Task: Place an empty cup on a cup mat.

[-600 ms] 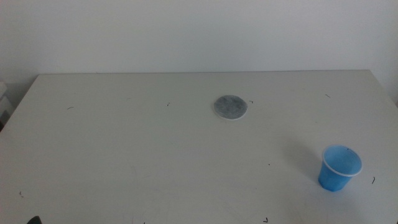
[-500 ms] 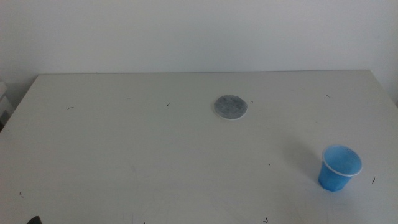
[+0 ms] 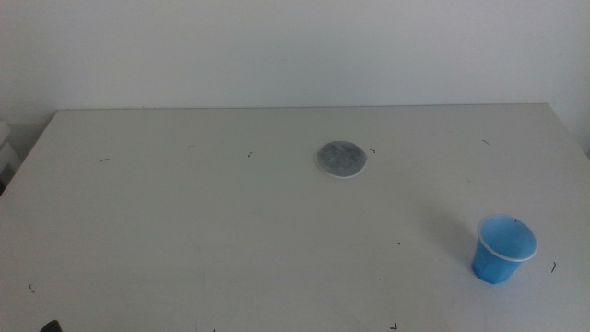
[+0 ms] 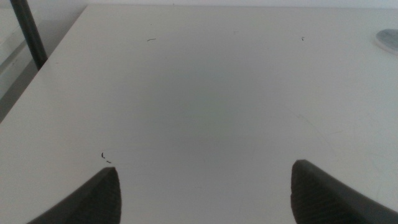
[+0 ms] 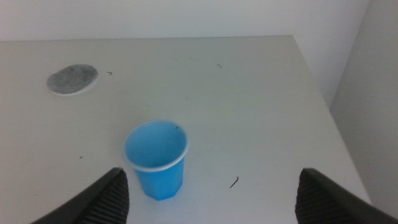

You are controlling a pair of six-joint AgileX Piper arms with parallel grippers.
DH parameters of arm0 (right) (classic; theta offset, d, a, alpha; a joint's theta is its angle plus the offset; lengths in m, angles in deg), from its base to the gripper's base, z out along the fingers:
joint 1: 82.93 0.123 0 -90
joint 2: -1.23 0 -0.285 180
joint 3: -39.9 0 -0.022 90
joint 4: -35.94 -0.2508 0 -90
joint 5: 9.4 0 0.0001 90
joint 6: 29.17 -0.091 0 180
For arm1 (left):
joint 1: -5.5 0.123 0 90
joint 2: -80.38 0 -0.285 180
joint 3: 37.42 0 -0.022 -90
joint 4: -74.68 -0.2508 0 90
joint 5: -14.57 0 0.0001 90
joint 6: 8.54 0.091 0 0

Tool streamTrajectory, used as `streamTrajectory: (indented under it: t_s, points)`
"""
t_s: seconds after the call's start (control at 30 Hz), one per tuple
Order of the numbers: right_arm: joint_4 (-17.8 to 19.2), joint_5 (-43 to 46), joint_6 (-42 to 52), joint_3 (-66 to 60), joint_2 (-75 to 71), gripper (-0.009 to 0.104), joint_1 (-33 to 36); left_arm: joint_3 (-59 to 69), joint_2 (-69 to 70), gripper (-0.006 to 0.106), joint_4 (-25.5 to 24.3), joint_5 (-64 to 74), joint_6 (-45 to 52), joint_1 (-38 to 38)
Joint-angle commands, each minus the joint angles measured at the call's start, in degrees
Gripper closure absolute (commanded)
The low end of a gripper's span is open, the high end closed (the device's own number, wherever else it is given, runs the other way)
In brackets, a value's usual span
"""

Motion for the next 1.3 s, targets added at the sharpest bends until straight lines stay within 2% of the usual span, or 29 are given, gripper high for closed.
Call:
streamTrajectory:
  t_s: [0.0,0.1,0.33,0.8,1.0,1.27]
  points:
    - [1.9,3.9,0.8,5.2,5.0,0.02,-0.3,-0.3,0.4,-0.005,0.0,-3.8,-0.6,0.1]
    - [0.2,3.6,0.8,10.1,10.7,0.02,-0.3,-0.3,0.4,-0.005,0.0,-3.8,-0.6,0.1]
    - [0.4,2.7,0.4,20.3,22.4,0.02,-0.3,-0.3,0.4,-0.005,0.0,-3.8,-0.6,0.1]
    - [0.6,-21.8,-1.9,43.9,46.9,0.02,-0.3,-0.3,0.4,-0.005,0.0,-3.8,-0.6,0.1]
    - [0.4,-27.9,-4.4,49.9,54.9,0.02,-0.3,-0.3,0.4,-0.005,0.0,-3.8,-0.6,0.1]
    - [-5.0,-28.0,-5.4,51.2,61.0,0.02,-0.3,-0.3,0.4,-0.005,0.0,-3.8,-0.6,0.1]
